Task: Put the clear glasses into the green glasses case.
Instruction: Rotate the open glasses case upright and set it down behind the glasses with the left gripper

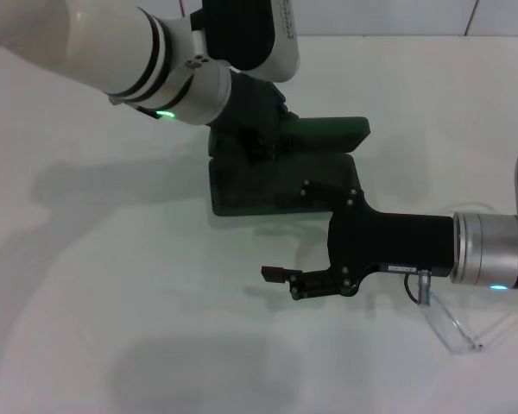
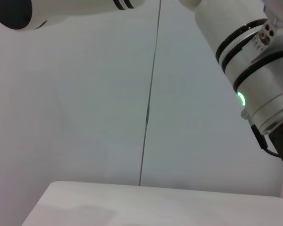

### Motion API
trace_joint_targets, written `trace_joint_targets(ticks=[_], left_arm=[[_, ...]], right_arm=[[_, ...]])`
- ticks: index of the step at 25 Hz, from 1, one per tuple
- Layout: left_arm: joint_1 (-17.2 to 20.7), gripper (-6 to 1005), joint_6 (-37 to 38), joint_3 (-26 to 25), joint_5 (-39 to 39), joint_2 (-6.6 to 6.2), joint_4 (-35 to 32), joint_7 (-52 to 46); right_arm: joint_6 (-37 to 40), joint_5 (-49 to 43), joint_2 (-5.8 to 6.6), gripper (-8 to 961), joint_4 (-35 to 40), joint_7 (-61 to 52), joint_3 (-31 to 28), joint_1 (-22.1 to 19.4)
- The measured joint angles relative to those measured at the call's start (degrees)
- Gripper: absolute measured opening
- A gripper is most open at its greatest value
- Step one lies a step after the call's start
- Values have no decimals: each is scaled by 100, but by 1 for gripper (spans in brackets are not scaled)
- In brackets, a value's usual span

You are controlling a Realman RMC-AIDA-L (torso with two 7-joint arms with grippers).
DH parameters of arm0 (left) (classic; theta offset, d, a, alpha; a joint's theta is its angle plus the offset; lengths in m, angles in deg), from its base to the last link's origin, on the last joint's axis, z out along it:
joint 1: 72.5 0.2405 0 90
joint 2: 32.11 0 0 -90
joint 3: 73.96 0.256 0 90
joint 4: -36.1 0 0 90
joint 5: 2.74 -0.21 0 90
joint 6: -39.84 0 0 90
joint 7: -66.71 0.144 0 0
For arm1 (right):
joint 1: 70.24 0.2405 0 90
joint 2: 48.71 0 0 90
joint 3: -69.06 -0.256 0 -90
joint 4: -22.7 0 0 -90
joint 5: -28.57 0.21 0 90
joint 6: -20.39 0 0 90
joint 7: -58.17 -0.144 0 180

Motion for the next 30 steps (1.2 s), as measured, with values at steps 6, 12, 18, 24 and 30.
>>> trace_joint_targets(ticks=[6,12,18,24,30], left_arm=[[-61,226,48,11,120,11,271,-48],[-68,230,5,26,245,21,461,-104],[-67,233,-98,122,261,49,594,-171],[-86,237,-205,318,259,53,648,-362],[-80,240,-218,324,263,55,645,-558]], right_arm=[[-33,-3,-2,868,-6,-5,-4,7],[-46,-3,-2,869,-15,-24,3,4],[-58,-3,-8,869,-19,-26,5,-15],[-67,-2,-11,868,-19,-32,6,-19],[-70,-68,-11,869,-19,-44,5,5]])
